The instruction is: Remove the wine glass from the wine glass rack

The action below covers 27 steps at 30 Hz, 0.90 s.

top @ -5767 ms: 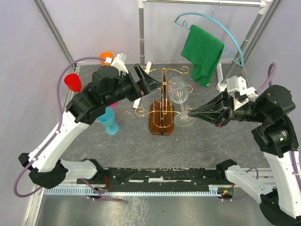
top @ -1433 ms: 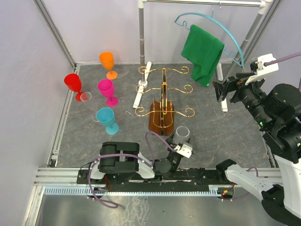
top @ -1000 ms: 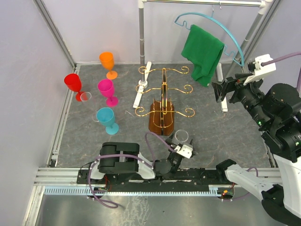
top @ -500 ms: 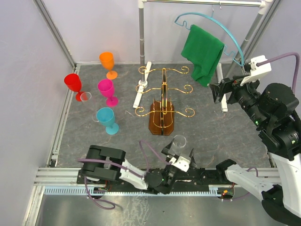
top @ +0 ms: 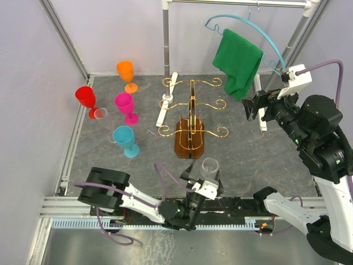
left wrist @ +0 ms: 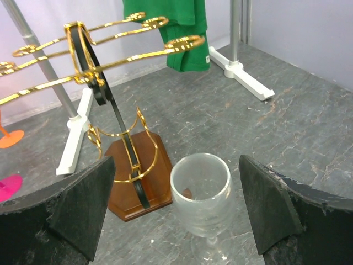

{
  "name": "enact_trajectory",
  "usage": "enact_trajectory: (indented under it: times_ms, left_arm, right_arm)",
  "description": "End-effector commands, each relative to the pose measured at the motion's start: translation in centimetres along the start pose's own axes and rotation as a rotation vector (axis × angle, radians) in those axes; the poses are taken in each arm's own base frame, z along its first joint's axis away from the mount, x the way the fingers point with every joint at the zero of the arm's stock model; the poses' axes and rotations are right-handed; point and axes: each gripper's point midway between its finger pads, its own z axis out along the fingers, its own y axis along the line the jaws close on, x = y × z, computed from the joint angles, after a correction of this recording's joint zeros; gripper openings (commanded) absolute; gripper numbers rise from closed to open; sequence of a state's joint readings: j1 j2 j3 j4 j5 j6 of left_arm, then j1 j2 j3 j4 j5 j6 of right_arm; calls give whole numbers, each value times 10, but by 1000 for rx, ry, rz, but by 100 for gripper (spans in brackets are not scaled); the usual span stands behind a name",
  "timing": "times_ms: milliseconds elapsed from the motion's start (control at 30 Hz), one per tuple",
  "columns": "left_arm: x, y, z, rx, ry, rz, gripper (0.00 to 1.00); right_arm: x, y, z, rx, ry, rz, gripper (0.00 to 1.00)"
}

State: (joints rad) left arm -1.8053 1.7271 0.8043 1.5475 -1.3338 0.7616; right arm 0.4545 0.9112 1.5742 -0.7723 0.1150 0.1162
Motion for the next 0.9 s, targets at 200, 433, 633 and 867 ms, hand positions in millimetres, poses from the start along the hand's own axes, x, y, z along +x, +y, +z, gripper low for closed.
enact_trajectory:
  times_ms: [200,433,633,867]
  left_arm:
    - [-138,86,-15,-86,99,-242,99]
    - [-194,211,27,-273,63,-408,99]
    - [-190,295,59,-529,101,-229,99]
    - [-106,359,156,-535,382,-270,99]
  right_arm:
    - [4,-5,30,85,139,133,100]
    - [13,-18,58,93,200,268,100]
    - [32,-47,72,200,214,259,99]
    - [56,-60,87,229,267,227,99]
